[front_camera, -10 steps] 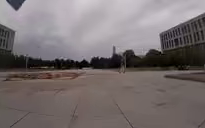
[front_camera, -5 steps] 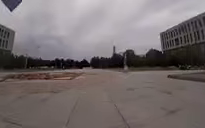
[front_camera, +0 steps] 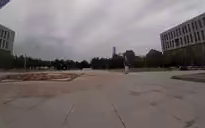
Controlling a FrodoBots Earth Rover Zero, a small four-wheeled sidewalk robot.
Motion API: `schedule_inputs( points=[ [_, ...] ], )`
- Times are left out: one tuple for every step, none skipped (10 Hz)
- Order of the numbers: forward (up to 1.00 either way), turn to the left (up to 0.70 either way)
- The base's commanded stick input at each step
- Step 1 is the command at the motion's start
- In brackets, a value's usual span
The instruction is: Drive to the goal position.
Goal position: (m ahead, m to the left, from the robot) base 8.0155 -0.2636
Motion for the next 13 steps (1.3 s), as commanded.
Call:
schedule_inputs(
  points=[
    [0.7, -0.27],
    [0.7, -0.24],
    [0.7, -0.21],
    [0.7, -0.17],
    [0.7, -0.14],
    [0.7, -0.11],
    [0.7, -0.08],
    [0.7, -0.05],
    [0.7, -0.01],
    [0.7, 0.0],
    [0.7, 0.0],
    [0.7, 0.0],
    [0.7, 0.0]
  ],
)
